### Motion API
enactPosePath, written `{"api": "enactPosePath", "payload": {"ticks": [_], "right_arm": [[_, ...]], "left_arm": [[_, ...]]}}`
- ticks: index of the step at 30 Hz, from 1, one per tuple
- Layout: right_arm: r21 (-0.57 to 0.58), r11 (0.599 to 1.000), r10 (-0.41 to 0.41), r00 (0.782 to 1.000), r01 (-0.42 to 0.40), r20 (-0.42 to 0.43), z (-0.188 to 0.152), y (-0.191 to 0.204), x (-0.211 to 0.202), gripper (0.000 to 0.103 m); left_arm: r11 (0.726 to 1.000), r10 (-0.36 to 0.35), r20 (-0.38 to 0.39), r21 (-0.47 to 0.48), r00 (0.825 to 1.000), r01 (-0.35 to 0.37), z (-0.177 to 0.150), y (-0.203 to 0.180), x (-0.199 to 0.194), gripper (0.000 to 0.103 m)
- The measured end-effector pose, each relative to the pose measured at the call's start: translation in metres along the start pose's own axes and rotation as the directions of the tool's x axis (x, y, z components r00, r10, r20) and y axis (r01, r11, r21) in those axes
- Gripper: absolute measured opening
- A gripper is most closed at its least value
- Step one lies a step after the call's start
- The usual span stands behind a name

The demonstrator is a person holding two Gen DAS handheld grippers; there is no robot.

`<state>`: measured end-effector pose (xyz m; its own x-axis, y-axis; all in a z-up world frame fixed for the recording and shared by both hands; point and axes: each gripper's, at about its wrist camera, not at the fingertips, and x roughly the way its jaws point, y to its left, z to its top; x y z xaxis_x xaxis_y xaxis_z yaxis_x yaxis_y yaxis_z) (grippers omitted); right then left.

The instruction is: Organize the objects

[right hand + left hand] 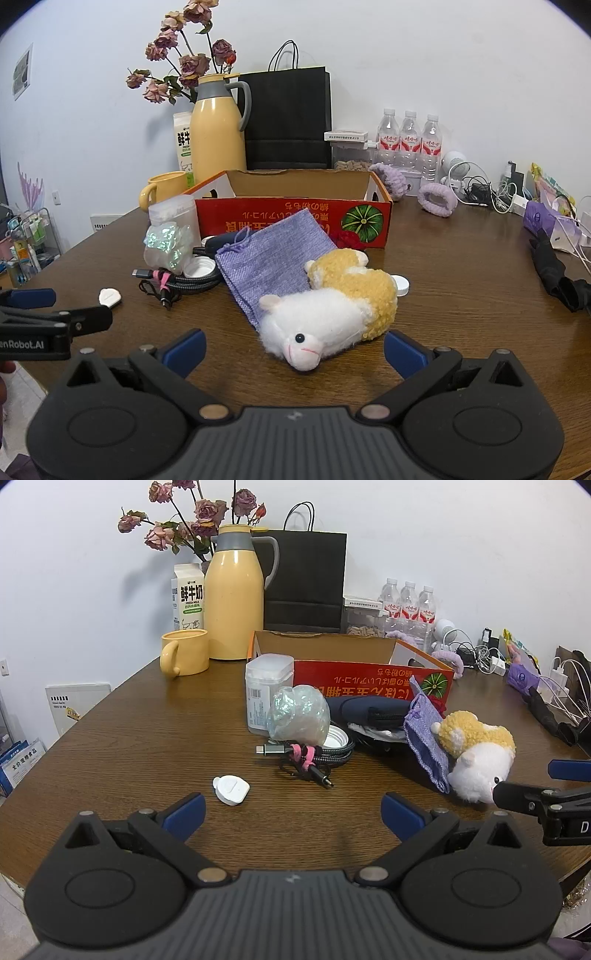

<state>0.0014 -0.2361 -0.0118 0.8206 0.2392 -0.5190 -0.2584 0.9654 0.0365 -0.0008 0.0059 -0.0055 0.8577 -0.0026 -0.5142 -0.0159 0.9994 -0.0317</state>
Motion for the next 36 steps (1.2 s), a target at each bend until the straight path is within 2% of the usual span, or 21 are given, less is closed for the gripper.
{"api": "enactPosePath", "payload": {"ticks": [36], "right_arm": [[0.000,1.000,0.000,1.000,0.000,-0.003,-0.0013,0.0001,0.0006,0.103]], "left_arm": [[1.000,-0.009,-0.002,0.003,1.000,0.009,-0.0004,0.0007,-0.0003,0.103]]}}
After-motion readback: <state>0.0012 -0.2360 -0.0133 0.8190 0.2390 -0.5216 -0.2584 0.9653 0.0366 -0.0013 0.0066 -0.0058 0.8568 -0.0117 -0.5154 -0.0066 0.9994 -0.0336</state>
